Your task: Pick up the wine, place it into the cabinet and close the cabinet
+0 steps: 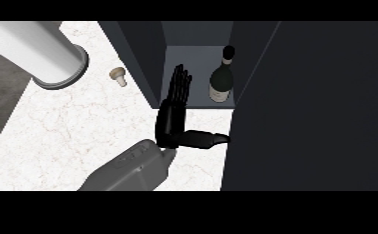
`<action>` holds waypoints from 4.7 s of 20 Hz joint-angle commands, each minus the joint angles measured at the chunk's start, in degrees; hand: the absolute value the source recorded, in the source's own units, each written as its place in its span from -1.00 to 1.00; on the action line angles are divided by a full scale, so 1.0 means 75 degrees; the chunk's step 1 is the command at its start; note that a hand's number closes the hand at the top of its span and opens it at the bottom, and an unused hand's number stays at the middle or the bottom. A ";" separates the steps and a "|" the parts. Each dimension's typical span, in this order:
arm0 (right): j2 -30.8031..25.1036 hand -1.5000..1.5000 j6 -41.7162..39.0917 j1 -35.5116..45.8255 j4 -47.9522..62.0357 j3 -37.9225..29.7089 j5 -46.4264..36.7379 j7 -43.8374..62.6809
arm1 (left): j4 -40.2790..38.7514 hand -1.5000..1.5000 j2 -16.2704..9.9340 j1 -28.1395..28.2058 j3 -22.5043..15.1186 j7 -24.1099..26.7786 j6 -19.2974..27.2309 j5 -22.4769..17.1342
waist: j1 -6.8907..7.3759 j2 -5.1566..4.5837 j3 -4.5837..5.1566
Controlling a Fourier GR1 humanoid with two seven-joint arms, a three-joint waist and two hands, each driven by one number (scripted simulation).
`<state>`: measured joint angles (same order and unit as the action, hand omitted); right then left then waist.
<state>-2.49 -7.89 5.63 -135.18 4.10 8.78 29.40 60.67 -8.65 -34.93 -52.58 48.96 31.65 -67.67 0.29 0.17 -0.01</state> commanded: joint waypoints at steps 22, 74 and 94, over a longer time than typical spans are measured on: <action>-0.0629 1.00 -0.1429 -0.0794 -0.1315 0.1556 0.1460 0.0993 | 0.6024 1.00 -0.4781 0.3856 0.0673 -0.0876 -0.1588 0.1208 | 0.0038 0.0018 0.0007; 0.0330 1.00 0.2504 0.7865 0.7481 0.2652 0.1599 -0.1056 | 0.3990 -1.00 -0.8051 0.8640 0.6112 0.0204 -0.7882 -0.0973 | 0.0418 -0.0095 0.0010; 0.0331 1.00 -0.2906 0.8656 1.1255 0.2375 0.5006 -0.0243 | 0.3722 -1.00 -0.7202 0.8965 0.7000 -0.0479 -0.8268 -0.0343 | 0.0318 -0.0064 0.0006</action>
<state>0.00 -24.73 69.35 -56.17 24.39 43.74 29.28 90.36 -64.46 31.43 -1.55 43.37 -25.95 -71.54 2.95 -0.32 0.05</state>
